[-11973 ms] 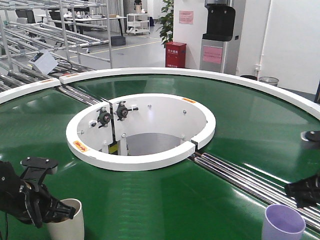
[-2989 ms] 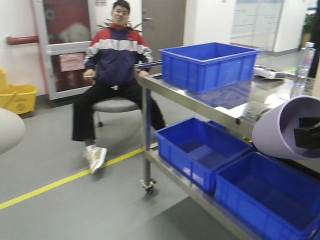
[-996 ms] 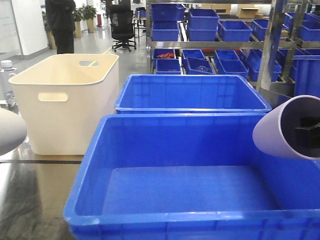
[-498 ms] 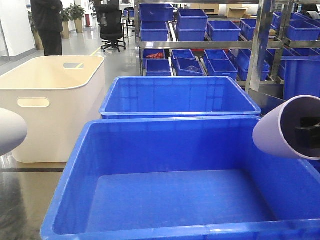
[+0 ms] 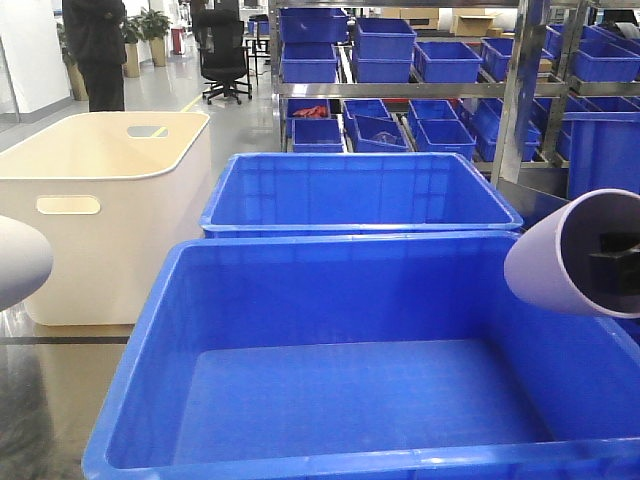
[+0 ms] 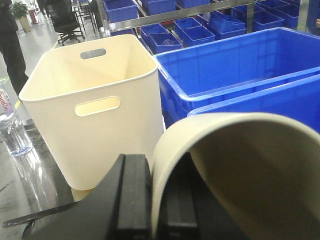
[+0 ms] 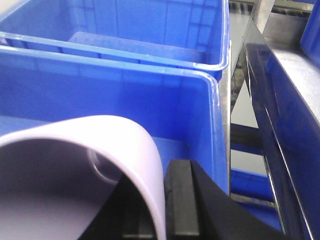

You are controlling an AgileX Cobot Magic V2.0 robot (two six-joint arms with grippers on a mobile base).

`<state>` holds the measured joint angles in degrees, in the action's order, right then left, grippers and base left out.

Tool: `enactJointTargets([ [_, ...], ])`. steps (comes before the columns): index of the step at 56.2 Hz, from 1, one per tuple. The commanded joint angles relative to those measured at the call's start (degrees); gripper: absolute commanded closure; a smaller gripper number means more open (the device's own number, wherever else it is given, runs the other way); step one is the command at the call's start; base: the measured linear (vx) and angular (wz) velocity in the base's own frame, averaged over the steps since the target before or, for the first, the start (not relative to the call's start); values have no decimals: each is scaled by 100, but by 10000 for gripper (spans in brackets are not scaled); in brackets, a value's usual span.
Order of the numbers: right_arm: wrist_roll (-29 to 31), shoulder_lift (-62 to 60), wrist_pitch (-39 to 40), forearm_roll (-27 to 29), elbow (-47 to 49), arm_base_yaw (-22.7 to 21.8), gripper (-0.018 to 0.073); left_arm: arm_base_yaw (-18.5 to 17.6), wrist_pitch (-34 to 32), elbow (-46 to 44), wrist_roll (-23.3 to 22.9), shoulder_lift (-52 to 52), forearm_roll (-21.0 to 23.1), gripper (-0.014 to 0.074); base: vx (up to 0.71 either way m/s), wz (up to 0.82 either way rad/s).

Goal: Grab cup from conveyor and place in blue bin
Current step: 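Extend both grippers with cups over the nearer blue bin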

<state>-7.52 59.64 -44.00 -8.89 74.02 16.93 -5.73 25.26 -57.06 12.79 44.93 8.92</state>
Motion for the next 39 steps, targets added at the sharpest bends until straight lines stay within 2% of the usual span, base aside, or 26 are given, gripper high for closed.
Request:
enactJointTargets([
  [1, 15, -87, 582, -97, 179, -11, 568, -13, -568, -169, -28, -30, 63, 603, 0, 0],
  [15, 15, -87, 570, -98, 179, -11, 568, -13, -568, -169, -28, -30, 63, 603, 0, 0],
  [28, 15, -87, 651, 28, 179, -11, 568, -13, -584, -169, -30, 117, 379, 603, 0, 0],
  [32, 15, -78, 827, 188, 179, -11, 568, -49, -565, -174, 111, 240, 452, 603, 0, 0],
  [39, 15, -21, 1159, 394, 179, -11, 568, -317, -572, -280, 708, 441, 1037, 603, 0, 0],
])
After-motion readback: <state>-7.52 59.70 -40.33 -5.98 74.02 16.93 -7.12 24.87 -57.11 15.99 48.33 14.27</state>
